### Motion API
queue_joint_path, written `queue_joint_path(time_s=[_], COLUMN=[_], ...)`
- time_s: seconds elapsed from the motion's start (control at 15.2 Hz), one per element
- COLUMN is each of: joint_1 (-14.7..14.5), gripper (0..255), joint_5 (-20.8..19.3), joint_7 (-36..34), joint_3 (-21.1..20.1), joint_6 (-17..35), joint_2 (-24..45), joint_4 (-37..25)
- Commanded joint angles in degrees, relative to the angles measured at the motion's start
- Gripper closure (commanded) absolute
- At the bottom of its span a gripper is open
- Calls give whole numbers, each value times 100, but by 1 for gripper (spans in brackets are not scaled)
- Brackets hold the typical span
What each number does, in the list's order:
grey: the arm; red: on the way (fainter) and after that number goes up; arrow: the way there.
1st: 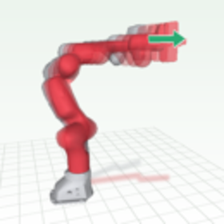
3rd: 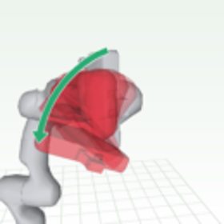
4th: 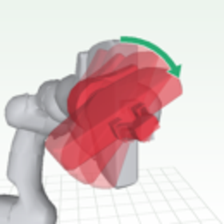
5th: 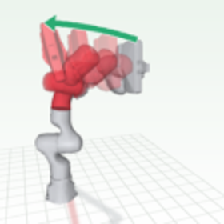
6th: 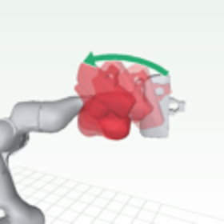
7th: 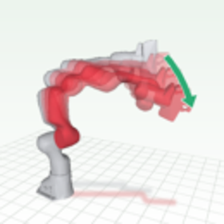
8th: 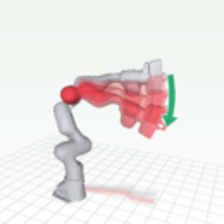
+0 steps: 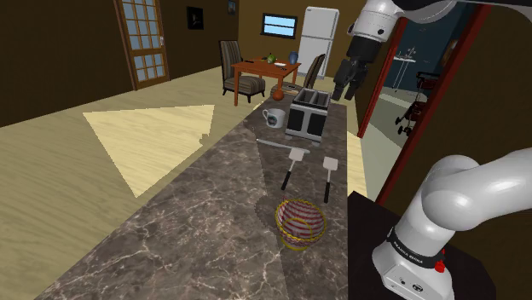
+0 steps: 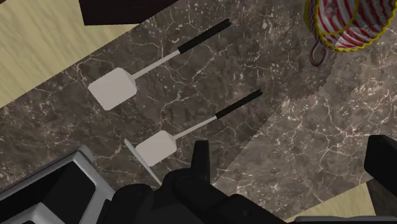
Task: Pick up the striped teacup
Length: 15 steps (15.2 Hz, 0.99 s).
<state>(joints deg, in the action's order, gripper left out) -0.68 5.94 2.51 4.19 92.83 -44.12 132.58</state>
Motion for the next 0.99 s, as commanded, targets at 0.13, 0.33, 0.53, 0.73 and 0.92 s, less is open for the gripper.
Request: queue_joint_path(time_s=[0.13,0.33,0.53,0.73,0.92], joint_1=[-41,-124,-235,-383,-570], gripper=[0,0,0,0,0], joint_5=[93,255,449,675,940], joint_7=[-109,-273,-438,-610,-787], joint_3=[-133,-341,-568,-813,-1081], joint_6=[222,559,904,1267,1659], joint_2=[-167,-387,-564,-691,-753], joint_4=[413,1001,1549,2059,2526])
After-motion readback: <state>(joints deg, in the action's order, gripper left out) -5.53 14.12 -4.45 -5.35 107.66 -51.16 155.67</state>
